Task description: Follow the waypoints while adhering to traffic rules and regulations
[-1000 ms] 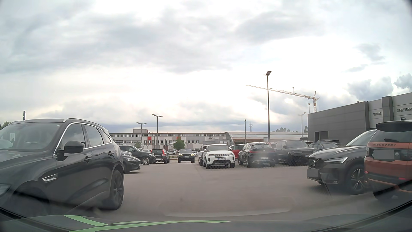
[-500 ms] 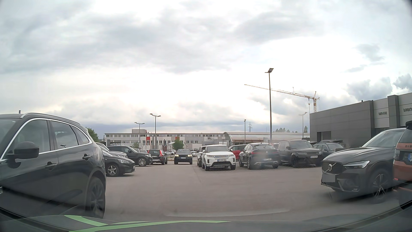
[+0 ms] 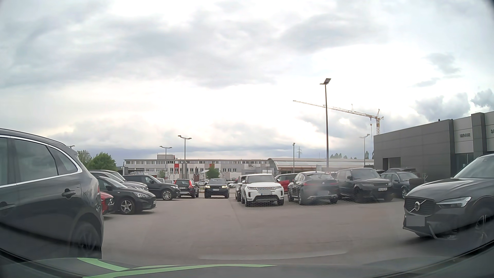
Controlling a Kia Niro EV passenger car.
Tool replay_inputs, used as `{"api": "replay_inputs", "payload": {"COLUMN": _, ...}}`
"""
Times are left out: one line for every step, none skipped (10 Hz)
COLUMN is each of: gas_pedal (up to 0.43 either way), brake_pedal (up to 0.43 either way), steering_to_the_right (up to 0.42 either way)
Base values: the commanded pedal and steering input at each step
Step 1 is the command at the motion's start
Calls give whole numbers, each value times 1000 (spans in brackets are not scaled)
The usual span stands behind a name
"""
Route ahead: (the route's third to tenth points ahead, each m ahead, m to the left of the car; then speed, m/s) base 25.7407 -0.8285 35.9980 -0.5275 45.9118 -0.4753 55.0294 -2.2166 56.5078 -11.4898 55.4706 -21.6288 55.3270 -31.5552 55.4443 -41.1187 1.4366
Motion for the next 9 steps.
{"api": "replay_inputs", "payload": {"gas_pedal": 0, "brake_pedal": 177, "steering_to_the_right": 9}}
{"api": "replay_inputs", "payload": {"gas_pedal": 0, "brake_pedal": 177, "steering_to_the_right": 5}}
{"api": "replay_inputs", "payload": {"gas_pedal": 0, "brake_pedal": 171, "steering_to_the_right": -1}}
{"api": "replay_inputs", "payload": {"gas_pedal": 0, "brake_pedal": 171, "steering_to_the_right": -5}}
{"api": "replay_inputs", "payload": {"gas_pedal": 0, "brake_pedal": 165, "steering_to_the_right": -6}}
{"api": "replay_inputs", "payload": {"gas_pedal": 0, "brake_pedal": 152, "steering_to_the_right": -8}}
{"api": "replay_inputs", "payload": {"gas_pedal": 0, "brake_pedal": 146, "steering_to_the_right": -8}}
{"api": "replay_inputs", "payload": {"gas_pedal": 0, "brake_pedal": 146, "steering_to_the_right": -8}}
{"api": "replay_inputs", "payload": {"gas_pedal": 0, "brake_pedal": 146, "steering_to_the_right": -8}}
